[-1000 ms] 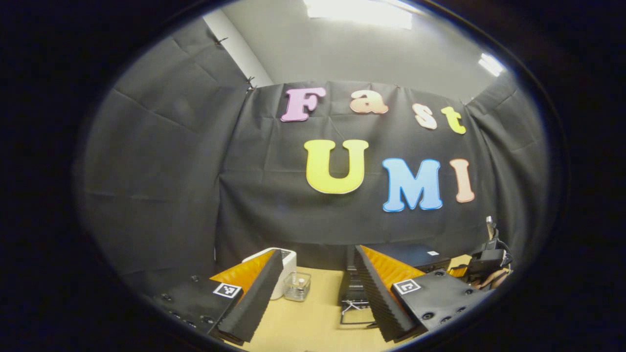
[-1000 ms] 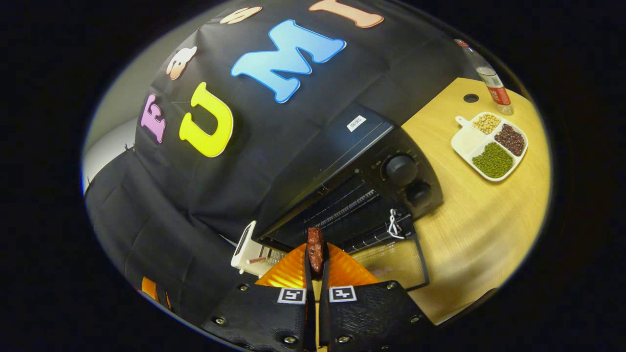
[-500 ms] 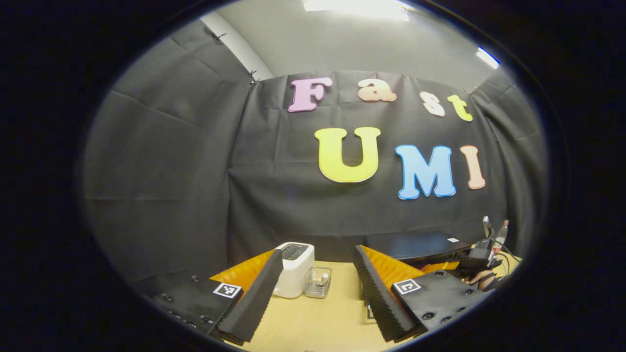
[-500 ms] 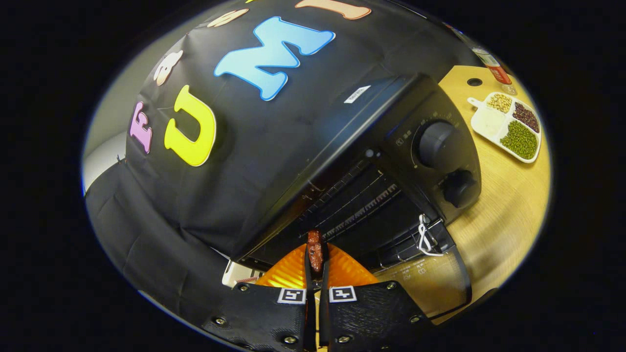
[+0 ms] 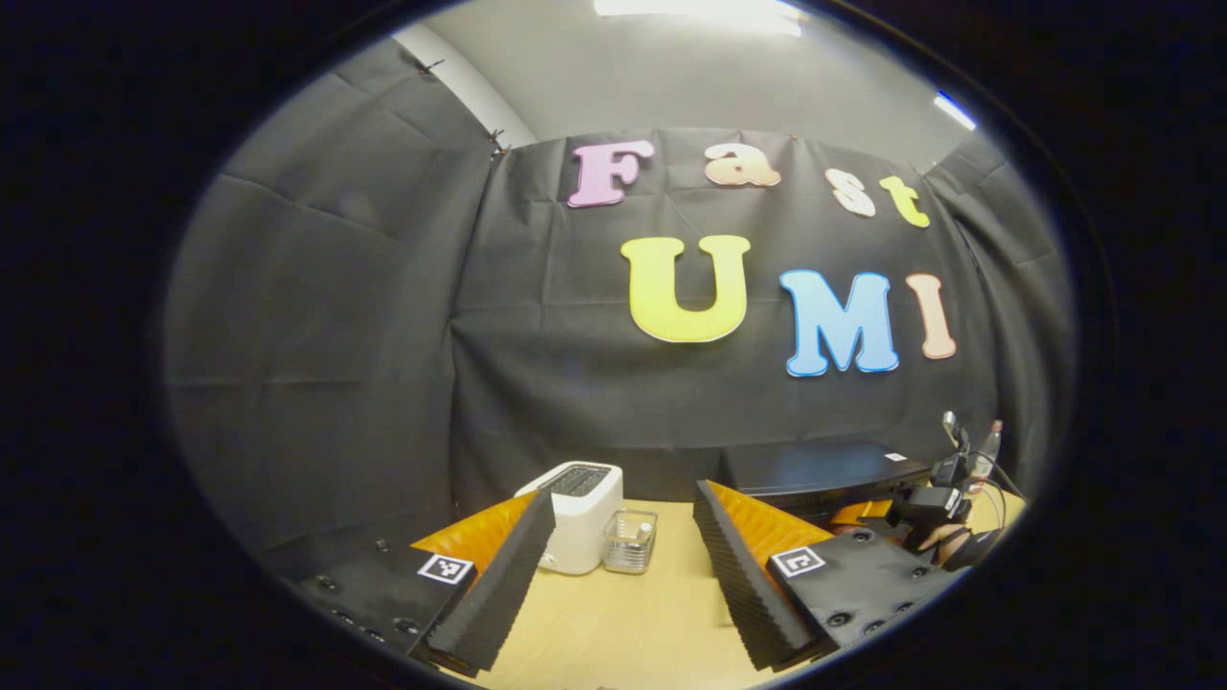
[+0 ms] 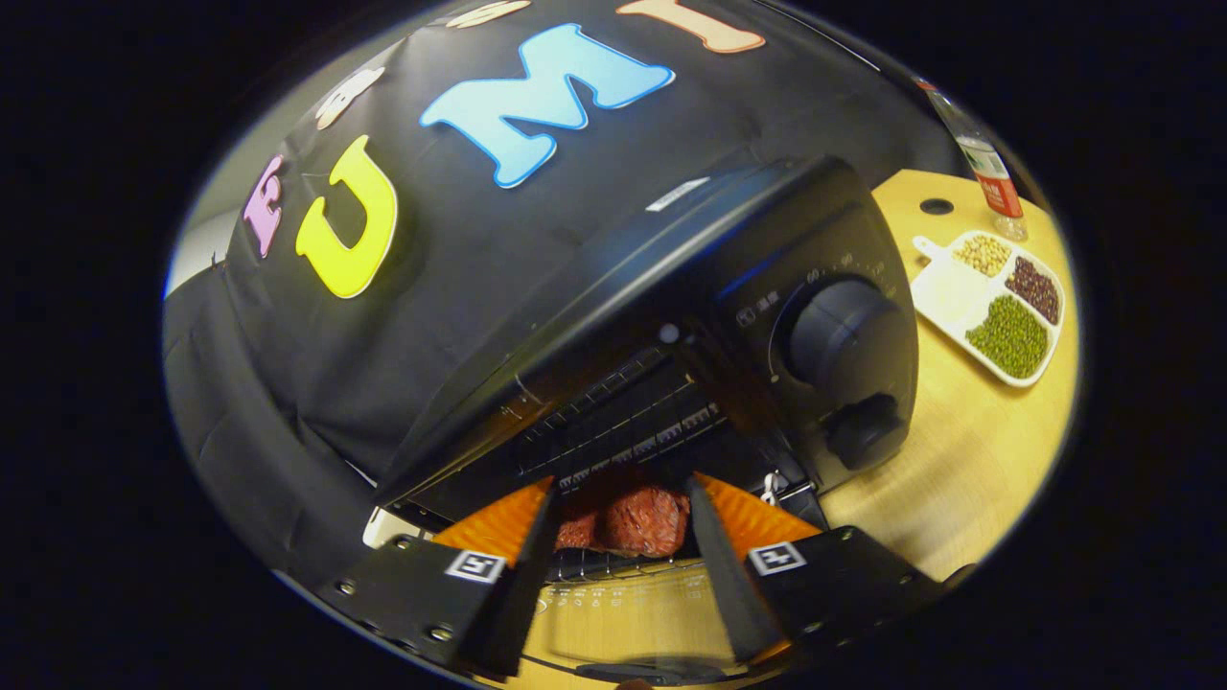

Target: Open the electric oven with the left hand, put the food in, and close the electric oven.

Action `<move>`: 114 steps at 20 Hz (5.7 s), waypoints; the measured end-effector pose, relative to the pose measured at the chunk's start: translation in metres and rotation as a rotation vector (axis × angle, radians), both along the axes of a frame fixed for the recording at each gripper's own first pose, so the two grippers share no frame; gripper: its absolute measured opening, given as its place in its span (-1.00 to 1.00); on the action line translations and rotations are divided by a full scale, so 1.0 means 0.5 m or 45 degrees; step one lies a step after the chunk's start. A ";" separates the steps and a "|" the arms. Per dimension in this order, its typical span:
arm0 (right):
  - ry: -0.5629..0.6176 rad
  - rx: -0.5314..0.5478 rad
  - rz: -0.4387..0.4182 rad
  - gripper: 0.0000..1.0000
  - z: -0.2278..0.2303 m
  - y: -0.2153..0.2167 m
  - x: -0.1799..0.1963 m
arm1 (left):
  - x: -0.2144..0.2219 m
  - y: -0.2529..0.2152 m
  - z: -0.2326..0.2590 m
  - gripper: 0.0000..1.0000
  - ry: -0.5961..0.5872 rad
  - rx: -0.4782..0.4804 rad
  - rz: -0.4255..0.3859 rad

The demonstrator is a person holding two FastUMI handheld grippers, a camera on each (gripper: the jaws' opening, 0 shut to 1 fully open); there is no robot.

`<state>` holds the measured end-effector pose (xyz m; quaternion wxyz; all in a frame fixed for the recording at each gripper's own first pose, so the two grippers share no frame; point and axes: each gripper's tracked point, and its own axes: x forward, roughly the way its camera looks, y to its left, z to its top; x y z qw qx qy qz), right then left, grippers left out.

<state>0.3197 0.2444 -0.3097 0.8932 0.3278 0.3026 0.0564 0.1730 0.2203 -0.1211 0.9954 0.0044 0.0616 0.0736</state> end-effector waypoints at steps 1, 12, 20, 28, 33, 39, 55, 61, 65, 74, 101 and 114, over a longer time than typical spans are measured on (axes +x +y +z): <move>-0.028 -0.039 -0.005 0.95 0.008 -0.010 0.000 | 0.001 -0.011 -0.002 0.94 -0.001 -0.003 -0.008; -0.263 -0.285 0.148 0.95 0.195 -0.110 -0.109 | -0.004 -0.164 0.000 1.00 -0.003 -0.035 -0.127; -0.437 -0.530 0.168 0.94 0.314 -0.237 -0.226 | -0.009 -0.290 -0.093 0.94 0.107 -0.015 -0.228; -0.376 -0.600 0.112 0.95 0.331 -0.343 -0.322 | -0.009 -0.390 -0.258 0.94 0.342 -0.090 -0.301; -0.354 -0.649 0.015 0.95 0.347 -0.414 -0.353 | -0.006 -0.438 -0.373 0.94 0.536 -0.148 -0.352; -0.284 -0.684 -0.065 0.95 0.332 -0.472 -0.386 | 0.003 -0.480 -0.487 1.00 0.735 -0.203 -0.395; -0.196 -0.748 -0.146 0.96 0.322 -0.532 -0.421 | 0.039 -0.507 -0.625 0.95 0.966 -0.108 -0.415; -0.212 -0.749 -0.136 0.95 0.334 -0.533 -0.422 | 0.042 -0.509 -0.616 0.95 0.948 -0.107 -0.413; -0.235 -0.777 -0.093 0.96 0.340 -0.515 -0.426 | 0.045 -0.507 -0.576 1.00 0.882 -0.101 -0.407; -0.231 -0.746 -0.052 0.95 0.328 -0.476 -0.431 | 0.086 -0.506 -0.472 0.83 0.761 -0.141 -0.429; -0.393 -0.736 -0.049 0.95 0.406 -0.451 -0.427 | 0.160 -0.521 -0.117 0.94 0.265 -0.101 -0.459; -0.565 -0.689 0.024 0.95 0.489 -0.475 -0.513 | -0.062 -0.555 0.083 0.93 0.101 -0.080 -0.370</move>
